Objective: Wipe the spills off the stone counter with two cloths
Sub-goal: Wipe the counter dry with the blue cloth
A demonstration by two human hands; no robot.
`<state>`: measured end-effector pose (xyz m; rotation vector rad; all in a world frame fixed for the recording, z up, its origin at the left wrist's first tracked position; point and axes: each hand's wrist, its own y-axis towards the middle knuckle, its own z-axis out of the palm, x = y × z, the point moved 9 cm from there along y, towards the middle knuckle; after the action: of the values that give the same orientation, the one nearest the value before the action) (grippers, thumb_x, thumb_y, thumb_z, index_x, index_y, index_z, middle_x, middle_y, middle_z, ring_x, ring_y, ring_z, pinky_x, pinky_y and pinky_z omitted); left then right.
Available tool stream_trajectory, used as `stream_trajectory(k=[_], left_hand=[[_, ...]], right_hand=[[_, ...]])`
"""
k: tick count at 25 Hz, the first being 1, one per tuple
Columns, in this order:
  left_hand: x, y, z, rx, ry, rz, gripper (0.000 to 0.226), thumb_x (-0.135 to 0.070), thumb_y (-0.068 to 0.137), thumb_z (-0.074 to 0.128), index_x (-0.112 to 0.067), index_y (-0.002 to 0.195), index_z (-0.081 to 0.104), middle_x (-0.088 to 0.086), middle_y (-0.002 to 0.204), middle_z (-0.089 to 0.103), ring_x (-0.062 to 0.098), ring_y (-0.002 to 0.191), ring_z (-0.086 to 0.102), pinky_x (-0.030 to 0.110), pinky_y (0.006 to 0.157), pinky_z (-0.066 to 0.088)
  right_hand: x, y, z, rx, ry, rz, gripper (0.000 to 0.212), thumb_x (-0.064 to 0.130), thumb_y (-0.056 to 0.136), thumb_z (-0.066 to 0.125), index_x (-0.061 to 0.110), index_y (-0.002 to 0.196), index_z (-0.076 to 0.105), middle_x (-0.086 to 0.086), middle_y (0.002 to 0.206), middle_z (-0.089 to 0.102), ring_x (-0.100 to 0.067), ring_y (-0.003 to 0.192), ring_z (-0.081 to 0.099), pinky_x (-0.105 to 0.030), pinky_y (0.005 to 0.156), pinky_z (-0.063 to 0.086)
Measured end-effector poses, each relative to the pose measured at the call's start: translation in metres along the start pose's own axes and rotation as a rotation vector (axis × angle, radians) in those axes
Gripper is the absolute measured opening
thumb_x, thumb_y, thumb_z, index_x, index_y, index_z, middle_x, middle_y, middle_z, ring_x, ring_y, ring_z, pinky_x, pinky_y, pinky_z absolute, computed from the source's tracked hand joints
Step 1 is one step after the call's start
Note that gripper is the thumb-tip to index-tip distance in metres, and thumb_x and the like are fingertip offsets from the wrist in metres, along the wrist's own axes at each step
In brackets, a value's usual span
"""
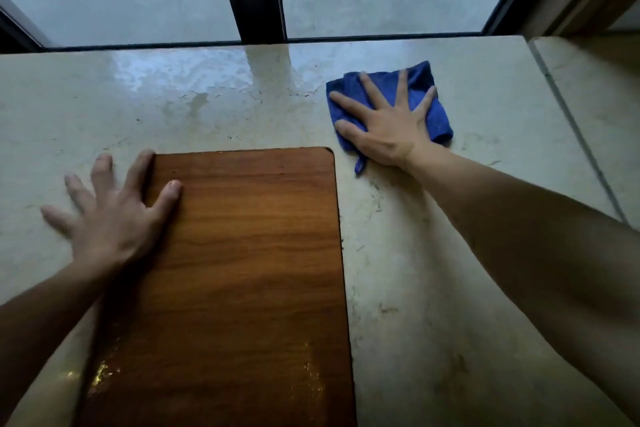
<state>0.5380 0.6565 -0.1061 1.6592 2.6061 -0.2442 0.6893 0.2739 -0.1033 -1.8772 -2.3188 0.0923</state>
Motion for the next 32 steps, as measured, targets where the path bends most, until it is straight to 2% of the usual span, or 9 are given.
stream_trajectory(k=[3,7,11,14,17,21,24,29,32], left_hand=[[0.001,0.0,-0.005,-0.01,-0.039,0.013,0.077,-0.091,0.077,0.02,-0.055,0.145,0.017,0.003,0.163,0.009,0.049,0.148,0.0,0.077,0.109,-0.004],[0.007,-0.029,-0.009,0.045,-0.115,0.128,0.083,-0.09,0.076,0.028,-0.045,0.146,0.029,0.007,0.16,0.019,0.052,0.145,0.013,0.077,0.109,0.005],[0.025,-0.085,-0.014,0.002,-0.083,0.289,0.08,-0.085,0.076,0.033,-0.039,0.14,0.041,0.01,0.153,0.033,0.046,0.139,0.031,0.077,0.102,0.021],[0.035,-0.101,-0.02,0.005,-0.089,0.322,0.08,-0.079,0.074,0.037,-0.03,0.136,0.05,0.012,0.148,0.039,0.041,0.138,0.034,0.074,0.101,0.024],[0.05,-0.086,-0.024,-0.024,-0.118,0.291,0.067,-0.073,0.084,0.045,-0.031,0.136,0.049,0.012,0.151,0.036,0.039,0.141,0.031,0.076,0.103,0.021],[0.067,-0.054,-0.023,-0.046,-0.099,0.279,0.06,-0.075,0.084,0.037,-0.036,0.129,0.043,0.009,0.148,0.035,0.036,0.142,0.027,0.077,0.104,0.014],[0.074,-0.044,-0.015,-0.03,-0.071,0.285,0.06,-0.075,0.087,0.032,-0.04,0.136,0.034,0.005,0.153,0.026,0.036,0.148,0.015,0.078,0.106,0.004],[0.078,-0.036,-0.004,0.032,-0.016,0.25,0.074,-0.08,0.084,0.019,-0.047,0.15,0.017,0.001,0.165,0.008,0.033,0.152,0.0,0.074,0.111,-0.002],[0.08,-0.031,0.0,0.034,-0.004,0.229,0.075,-0.078,0.084,0.02,-0.046,0.151,0.021,0.001,0.165,0.011,0.032,0.152,0.003,0.074,0.111,0.002]], right_hand=[[0.02,-0.103,0.018,-0.015,-0.017,-0.027,0.057,0.077,0.089,0.01,0.066,0.143,-0.005,0.014,0.164,-0.012,-0.041,0.146,-0.022,-0.078,0.104,-0.013],[0.036,-0.273,0.043,-0.06,-0.071,0.034,0.059,0.073,0.091,0.014,0.061,0.148,0.008,0.009,0.166,0.004,-0.044,0.149,-0.004,-0.078,0.107,-0.002],[0.042,-0.433,0.071,0.01,0.005,0.16,0.059,0.074,0.087,0.008,0.066,0.143,-0.009,0.016,0.163,-0.013,-0.035,0.147,-0.023,-0.074,0.109,-0.007],[0.066,-0.52,0.084,0.01,-0.009,0.291,0.061,0.068,0.091,0.023,0.057,0.15,0.01,0.01,0.165,0.006,-0.039,0.15,-0.003,-0.077,0.108,0.006],[0.094,-0.554,0.094,0.037,0.005,0.427,0.065,0.063,0.088,0.033,0.052,0.151,0.02,0.007,0.164,0.017,-0.043,0.148,0.01,-0.078,0.107,0.011],[0.119,-0.543,0.098,0.011,0.023,0.543,0.071,0.059,0.082,0.038,0.049,0.151,0.023,0.007,0.163,0.02,-0.046,0.146,0.015,-0.08,0.103,0.014],[0.119,-0.472,0.088,-0.01,0.05,0.467,0.068,0.06,0.086,0.034,0.048,0.152,0.022,0.005,0.164,0.02,-0.046,0.147,0.012,-0.08,0.104,0.01],[0.06,-0.261,0.046,-0.135,0.033,0.456,0.059,0.059,0.095,0.021,0.049,0.152,0.017,0.003,0.164,0.018,-0.045,0.148,0.007,-0.078,0.107,0.006],[0.017,-0.123,0.026,-0.079,0.062,0.476,0.057,0.059,0.095,0.016,0.057,0.149,-0.001,0.012,0.165,-0.003,-0.04,0.149,-0.008,-0.074,0.109,-0.003]])
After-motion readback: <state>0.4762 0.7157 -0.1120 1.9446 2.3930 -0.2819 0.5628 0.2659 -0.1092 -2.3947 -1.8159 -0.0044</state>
